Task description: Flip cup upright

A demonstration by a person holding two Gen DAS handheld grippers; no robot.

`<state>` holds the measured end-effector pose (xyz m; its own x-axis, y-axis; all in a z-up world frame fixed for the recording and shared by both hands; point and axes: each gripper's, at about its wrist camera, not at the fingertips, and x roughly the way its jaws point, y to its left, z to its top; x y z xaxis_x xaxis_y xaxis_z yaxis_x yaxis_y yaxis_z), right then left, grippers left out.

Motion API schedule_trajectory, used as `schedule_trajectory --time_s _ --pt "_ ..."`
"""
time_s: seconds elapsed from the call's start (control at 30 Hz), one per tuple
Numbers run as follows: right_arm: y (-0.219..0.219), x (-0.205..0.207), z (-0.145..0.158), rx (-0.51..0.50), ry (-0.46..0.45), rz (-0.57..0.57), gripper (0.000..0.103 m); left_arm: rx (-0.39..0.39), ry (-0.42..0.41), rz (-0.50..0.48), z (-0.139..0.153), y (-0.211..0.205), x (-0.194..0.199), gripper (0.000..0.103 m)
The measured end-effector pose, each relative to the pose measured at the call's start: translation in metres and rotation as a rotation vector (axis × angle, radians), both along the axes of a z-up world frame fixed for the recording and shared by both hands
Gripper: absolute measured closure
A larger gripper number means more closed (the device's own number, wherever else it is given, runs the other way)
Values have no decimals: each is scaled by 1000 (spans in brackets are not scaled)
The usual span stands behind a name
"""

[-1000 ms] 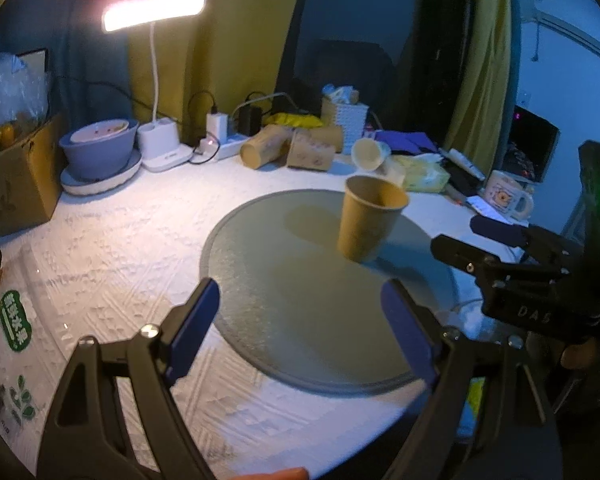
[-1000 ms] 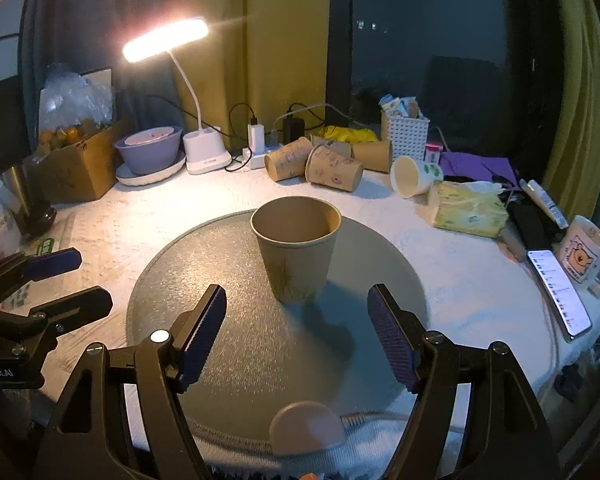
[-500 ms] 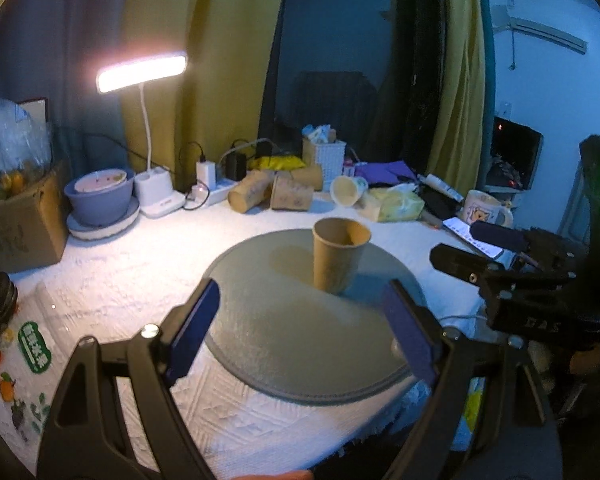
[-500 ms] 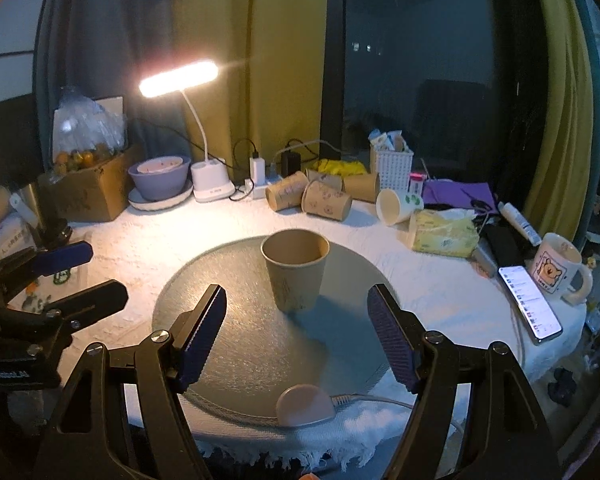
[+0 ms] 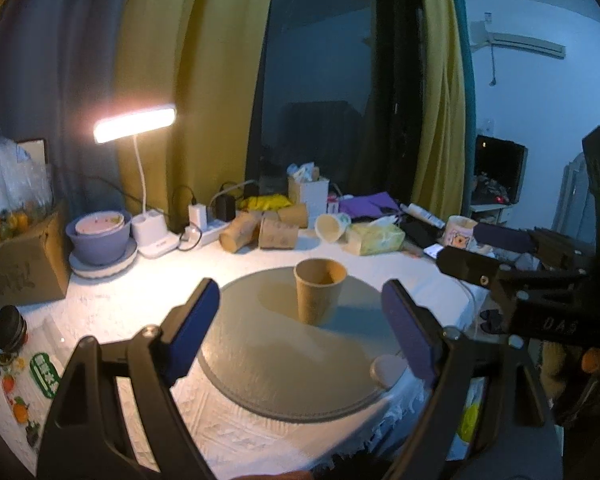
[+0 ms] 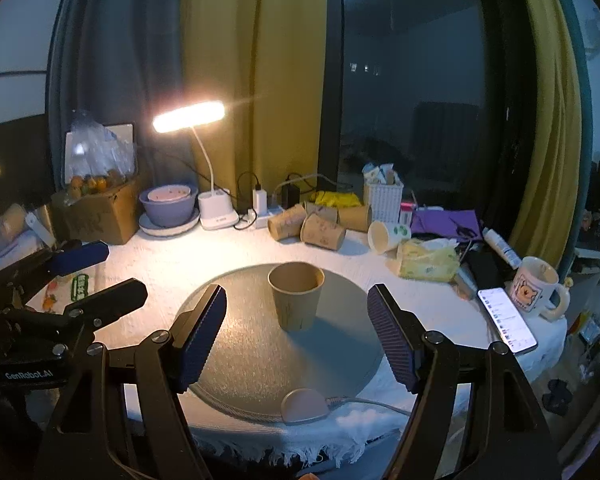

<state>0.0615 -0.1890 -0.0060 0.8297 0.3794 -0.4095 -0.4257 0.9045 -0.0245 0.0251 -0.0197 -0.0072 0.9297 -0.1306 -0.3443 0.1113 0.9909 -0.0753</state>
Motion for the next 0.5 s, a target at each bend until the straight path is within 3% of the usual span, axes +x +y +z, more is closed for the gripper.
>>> schedule_trajectory --time_s 0.5 --pt "-18 -23 31 34 -64 -27 27 6 -93 -38 32 -6 -19 19"
